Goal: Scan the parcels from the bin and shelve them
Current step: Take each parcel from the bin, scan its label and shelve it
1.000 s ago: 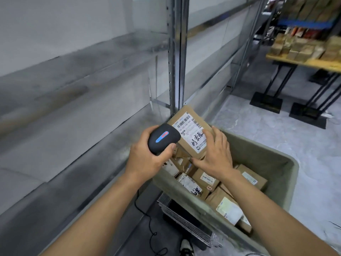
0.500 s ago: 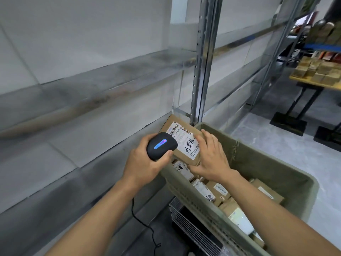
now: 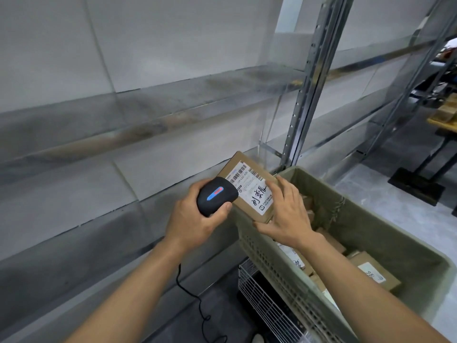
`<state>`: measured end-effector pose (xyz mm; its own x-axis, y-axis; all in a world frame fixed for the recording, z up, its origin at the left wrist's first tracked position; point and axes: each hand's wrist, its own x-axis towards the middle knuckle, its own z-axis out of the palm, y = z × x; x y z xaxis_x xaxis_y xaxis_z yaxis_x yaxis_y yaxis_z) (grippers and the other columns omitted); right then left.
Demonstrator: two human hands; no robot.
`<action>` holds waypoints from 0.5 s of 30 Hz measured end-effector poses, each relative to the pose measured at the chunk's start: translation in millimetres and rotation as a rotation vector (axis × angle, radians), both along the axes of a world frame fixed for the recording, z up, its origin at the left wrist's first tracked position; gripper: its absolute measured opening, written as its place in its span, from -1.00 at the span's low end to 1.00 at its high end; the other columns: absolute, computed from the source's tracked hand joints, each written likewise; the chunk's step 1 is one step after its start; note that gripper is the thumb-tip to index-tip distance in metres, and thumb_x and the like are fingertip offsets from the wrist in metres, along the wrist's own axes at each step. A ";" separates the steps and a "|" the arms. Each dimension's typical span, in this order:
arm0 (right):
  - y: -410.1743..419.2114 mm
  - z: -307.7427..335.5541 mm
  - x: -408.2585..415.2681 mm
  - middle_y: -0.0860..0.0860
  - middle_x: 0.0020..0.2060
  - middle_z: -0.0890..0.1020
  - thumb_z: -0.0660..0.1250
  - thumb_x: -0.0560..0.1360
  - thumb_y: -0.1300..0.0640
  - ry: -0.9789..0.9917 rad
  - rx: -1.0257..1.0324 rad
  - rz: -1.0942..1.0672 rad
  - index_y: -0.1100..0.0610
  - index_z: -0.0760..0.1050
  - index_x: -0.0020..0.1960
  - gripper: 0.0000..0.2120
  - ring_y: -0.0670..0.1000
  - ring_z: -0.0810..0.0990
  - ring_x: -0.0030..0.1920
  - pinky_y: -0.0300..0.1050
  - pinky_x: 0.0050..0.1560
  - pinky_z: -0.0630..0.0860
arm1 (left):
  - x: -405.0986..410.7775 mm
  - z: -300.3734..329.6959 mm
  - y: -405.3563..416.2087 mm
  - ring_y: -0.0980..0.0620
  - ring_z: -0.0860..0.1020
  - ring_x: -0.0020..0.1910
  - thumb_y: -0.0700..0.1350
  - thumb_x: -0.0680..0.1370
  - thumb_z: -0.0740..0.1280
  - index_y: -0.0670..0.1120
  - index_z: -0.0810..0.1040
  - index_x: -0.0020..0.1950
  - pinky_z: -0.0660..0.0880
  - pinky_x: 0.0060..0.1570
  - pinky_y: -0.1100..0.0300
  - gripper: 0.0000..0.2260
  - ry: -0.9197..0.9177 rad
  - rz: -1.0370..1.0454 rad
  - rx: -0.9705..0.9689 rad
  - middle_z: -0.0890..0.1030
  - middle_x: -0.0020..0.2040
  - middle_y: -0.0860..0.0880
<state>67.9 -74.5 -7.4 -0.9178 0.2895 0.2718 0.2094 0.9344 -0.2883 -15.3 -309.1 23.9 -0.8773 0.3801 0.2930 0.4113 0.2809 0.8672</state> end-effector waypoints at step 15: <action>-38.6 22.6 -4.8 0.02 0.55 0.12 0.57 0.27 -0.29 0.213 -0.194 0.016 -0.02 0.06 0.58 0.08 0.09 0.07 0.55 0.19 0.55 0.13 | 21.3 5.9 -73.0 0.23 0.64 -0.05 0.29 0.33 0.49 0.27 0.48 0.26 0.64 -0.03 0.08 -0.47 -0.029 0.306 0.046 0.62 0.01 0.37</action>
